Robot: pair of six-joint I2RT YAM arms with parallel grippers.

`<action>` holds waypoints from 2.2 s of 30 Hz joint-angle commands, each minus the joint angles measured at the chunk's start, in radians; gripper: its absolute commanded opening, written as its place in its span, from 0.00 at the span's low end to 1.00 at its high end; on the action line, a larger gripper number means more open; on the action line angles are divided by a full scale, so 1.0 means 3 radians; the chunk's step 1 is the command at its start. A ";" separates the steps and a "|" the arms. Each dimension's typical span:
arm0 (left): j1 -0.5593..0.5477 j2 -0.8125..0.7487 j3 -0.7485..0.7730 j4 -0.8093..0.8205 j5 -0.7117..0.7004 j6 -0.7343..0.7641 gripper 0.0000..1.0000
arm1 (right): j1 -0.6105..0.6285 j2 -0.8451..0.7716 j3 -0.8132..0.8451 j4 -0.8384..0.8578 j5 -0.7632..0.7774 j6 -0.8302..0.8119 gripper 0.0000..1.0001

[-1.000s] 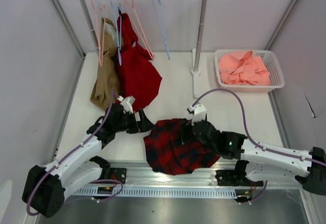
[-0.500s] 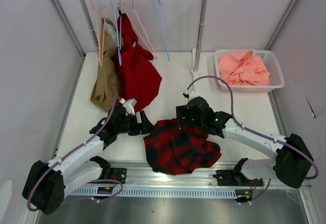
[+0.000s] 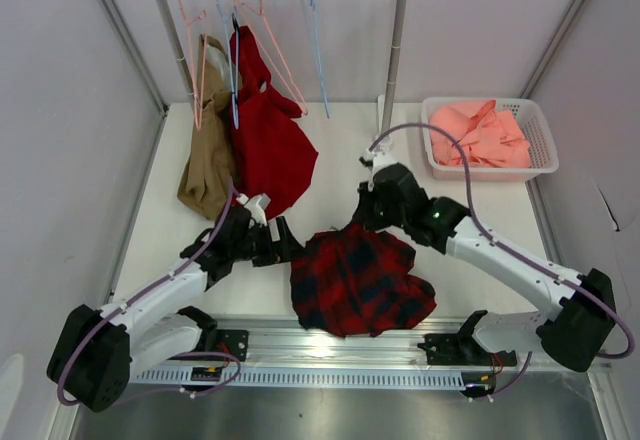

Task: Place the skirt on the hanger

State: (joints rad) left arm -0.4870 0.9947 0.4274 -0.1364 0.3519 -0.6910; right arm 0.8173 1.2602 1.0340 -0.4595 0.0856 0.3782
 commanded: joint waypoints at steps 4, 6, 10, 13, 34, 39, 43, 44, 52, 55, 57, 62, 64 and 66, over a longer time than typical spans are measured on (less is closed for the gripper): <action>-0.0028 0.0105 0.0451 0.0122 -0.0017 -0.0171 0.92 | -0.0326 0.0119 0.1424 -0.0196 -0.0249 -0.0590 0.00; -0.0023 0.0105 0.0584 0.0097 -0.0048 -0.0243 0.92 | -0.0372 0.0344 0.2023 -0.0344 -0.0418 -0.0835 0.00; -0.0028 0.0059 0.0753 0.0041 -0.0135 -0.0325 0.92 | -0.0383 0.0814 0.2989 -0.0585 -0.0607 -0.1025 0.00; -0.0028 -0.0053 0.0835 -0.0026 -0.0267 -0.0360 0.91 | -0.0367 0.0912 0.3451 -0.0759 -0.0730 -0.1046 0.00; -0.0054 -0.0030 0.0436 -0.0001 -0.0784 -0.0494 0.94 | 0.1131 -0.1899 -0.1207 -0.0774 0.0711 0.1423 0.00; -0.0105 0.0391 0.0620 0.0132 -0.0677 -0.0320 0.94 | 0.1172 -0.1782 -0.1263 -0.0642 0.0671 0.1388 0.00; -0.0141 0.0565 0.1100 -0.0005 -0.0682 -0.0024 0.96 | 0.1238 -0.1614 -0.1268 -0.0545 0.0676 0.1342 0.00; -0.0156 0.0621 0.1182 -0.0071 -0.0692 0.0043 0.97 | 0.1259 -0.1593 -0.1279 -0.0514 0.0676 0.1332 0.00; -0.0366 0.1346 0.2368 -0.0970 -0.0882 0.0947 0.97 | 0.1330 -0.1679 -0.1309 -0.0508 0.0686 0.1286 0.00; -0.0519 0.1771 0.2946 -0.1420 -0.1085 0.1362 0.97 | 0.1330 -0.1756 -0.1289 -0.0575 0.0686 0.1245 0.00; -0.0636 0.1925 0.3170 -0.1559 -0.1137 0.1586 0.98 | 0.1330 -0.1792 -0.1268 -0.0616 0.0696 0.1209 0.00; -0.0821 0.2375 0.3453 -0.1846 -0.1490 0.1802 0.97 | 0.1325 -0.1889 -0.1253 -0.0687 0.0696 0.1158 0.00; -0.0872 0.2553 0.3581 -0.1913 -0.1637 0.1833 0.97 | 0.1325 -0.1915 -0.1253 -0.0703 0.0696 0.1143 0.00; -0.0898 0.2651 0.3647 -0.1969 -0.1699 0.1869 0.97 | 0.1320 -0.1961 -0.1258 -0.0723 0.0696 0.1137 0.00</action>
State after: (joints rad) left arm -0.7452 1.7592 1.4528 -0.6567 -0.0708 -0.1978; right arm 1.2091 0.6968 0.6407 -0.6655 0.2729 0.7322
